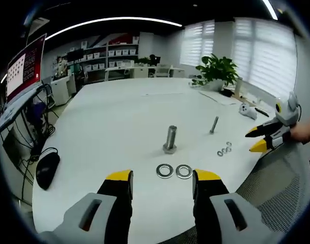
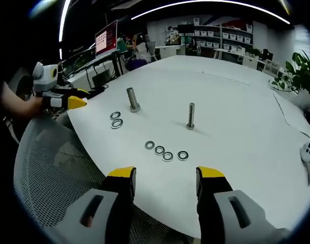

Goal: Place the washer onto the threaded stud by aligning its center hole with the stud, sliding it down to the base, and recovering from edge contact or off-axis alignment until the washer reaches the visible bottom stop.

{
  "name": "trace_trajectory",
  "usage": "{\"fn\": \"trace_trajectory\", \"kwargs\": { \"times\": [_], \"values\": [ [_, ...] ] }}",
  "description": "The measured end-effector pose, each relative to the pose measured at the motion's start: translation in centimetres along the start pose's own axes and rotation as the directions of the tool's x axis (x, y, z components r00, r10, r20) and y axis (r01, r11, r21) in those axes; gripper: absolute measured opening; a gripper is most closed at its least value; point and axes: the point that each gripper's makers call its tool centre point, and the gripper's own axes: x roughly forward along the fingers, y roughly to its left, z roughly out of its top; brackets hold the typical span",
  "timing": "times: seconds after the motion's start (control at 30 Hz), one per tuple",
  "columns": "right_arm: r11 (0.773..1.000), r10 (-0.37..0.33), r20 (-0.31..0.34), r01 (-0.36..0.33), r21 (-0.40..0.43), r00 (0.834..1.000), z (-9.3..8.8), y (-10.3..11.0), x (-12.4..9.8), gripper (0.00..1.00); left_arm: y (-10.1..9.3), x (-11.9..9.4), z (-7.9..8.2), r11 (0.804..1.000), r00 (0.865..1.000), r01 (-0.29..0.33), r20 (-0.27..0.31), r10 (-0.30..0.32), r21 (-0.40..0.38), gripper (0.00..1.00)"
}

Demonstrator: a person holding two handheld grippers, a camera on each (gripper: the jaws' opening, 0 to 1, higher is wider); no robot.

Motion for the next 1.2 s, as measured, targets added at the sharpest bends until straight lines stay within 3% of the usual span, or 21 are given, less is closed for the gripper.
{"fn": "trace_trajectory", "kwargs": {
  "times": [0.47, 1.2],
  "values": [
    [1.000, 0.003, -0.030, -0.003, -0.003, 1.000, -0.6, 0.0, 0.3, 0.50, 0.1, 0.2, -0.5, 1.000, 1.000, 0.001, -0.024, -0.001, 0.001, 0.45],
    [1.000, 0.015, -0.010, -0.015, 0.010, 1.000, -0.3, 0.1, 0.2, 0.47, 0.0, 0.4, -1.3, 1.000, 0.998, 0.002, -0.065, -0.001, 0.018, 0.44]
  ]
}}
